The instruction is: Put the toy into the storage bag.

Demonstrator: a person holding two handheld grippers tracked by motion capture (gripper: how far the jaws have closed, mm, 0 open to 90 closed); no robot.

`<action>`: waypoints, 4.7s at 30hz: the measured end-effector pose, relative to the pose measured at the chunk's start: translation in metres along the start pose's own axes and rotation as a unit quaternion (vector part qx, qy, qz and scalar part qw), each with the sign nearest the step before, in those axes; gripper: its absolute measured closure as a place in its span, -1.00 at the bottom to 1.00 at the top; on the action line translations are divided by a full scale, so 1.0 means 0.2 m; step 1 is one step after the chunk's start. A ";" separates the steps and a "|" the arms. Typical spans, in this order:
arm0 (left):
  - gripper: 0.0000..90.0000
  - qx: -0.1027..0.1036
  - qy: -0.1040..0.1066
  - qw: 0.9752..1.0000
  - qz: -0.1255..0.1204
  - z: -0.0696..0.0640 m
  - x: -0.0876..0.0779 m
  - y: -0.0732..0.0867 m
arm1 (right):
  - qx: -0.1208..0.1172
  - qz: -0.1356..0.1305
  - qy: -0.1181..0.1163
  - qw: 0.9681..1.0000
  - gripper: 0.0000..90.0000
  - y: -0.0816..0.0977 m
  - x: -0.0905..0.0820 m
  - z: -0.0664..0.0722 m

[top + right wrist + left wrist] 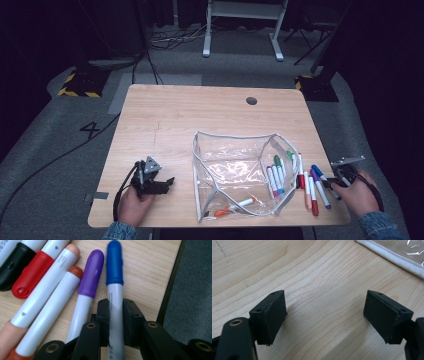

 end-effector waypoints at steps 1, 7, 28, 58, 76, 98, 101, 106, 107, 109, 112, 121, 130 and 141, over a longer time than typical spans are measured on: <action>-0.58 -0.001 0.000 1.000 -0.001 0.00 0.00 0.00 | 0.005 0.002 0.001 1.000 0.71 0.00 0.00 0.01; -0.58 -0.001 0.000 1.000 -0.001 0.00 0.00 0.00 | 0.018 -0.017 -0.009 1.000 0.71 -0.03 -0.08 0.01; -0.58 0.000 -0.002 1.000 0.000 -0.01 0.00 0.00 | -0.104 -0.118 -0.095 0.983 0.71 -0.29 -0.70 0.30; -0.58 0.000 -0.002 1.000 0.000 -0.01 0.00 0.00 | -0.289 -0.104 -0.181 0.934 0.71 -0.45 -0.93 0.96; -0.58 -0.004 -0.001 1.000 -0.001 -0.01 0.00 0.00 | -0.364 -0.037 -0.204 0.908 0.71 -0.50 -0.79 1.29; -0.58 -0.004 -0.001 1.000 -0.001 -0.01 0.00 0.00 | -0.426 0.081 -0.175 0.884 0.71 -0.48 -0.53 1.55; -0.58 -0.004 -0.001 1.000 -0.001 -0.01 0.00 0.00 | -0.428 0.094 -0.174 0.882 0.71 -0.47 -0.49 1.57; -0.58 -0.004 -0.001 1.000 -0.002 -0.01 0.00 0.00 | -0.436 0.117 -0.161 0.878 0.71 -0.47 -0.43 1.59; -0.58 -0.003 -0.001 1.000 -0.001 -0.01 0.00 0.00 | -0.437 0.120 -0.161 0.877 0.71 -0.47 -0.41 1.59; -0.58 -0.003 -0.001 1.000 -0.001 -0.01 0.00 0.00 | -0.437 0.127 -0.157 0.877 0.71 -0.47 -0.39 1.59; -0.58 -0.005 -0.001 1.000 -0.002 -0.01 0.00 0.00 | -0.434 0.138 -0.157 0.877 0.71 -0.46 -0.35 1.59; -0.58 -0.003 -0.001 1.000 -0.001 -0.01 0.00 0.00 | -0.441 0.165 -0.150 0.869 0.71 -0.45 -0.24 1.57; -0.58 -0.005 0.000 1.000 -0.002 -0.01 0.00 0.00 | -0.431 0.201 -0.161 0.865 0.50 -0.40 -0.18 1.55; -0.58 -0.005 -0.001 1.000 -0.002 -0.01 0.00 0.00 | -0.384 0.066 -0.202 0.899 0.07 -0.50 -0.37 1.49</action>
Point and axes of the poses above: each handheld gripper's, and its own axes: x roughly forward along the jaws, y roughly out of its underside, z roughly to its left, the point moved 1 cm from there along x, roughly forward along the jaws, and after that the axes turned 10 degrees about x, right-handed, at the moved point
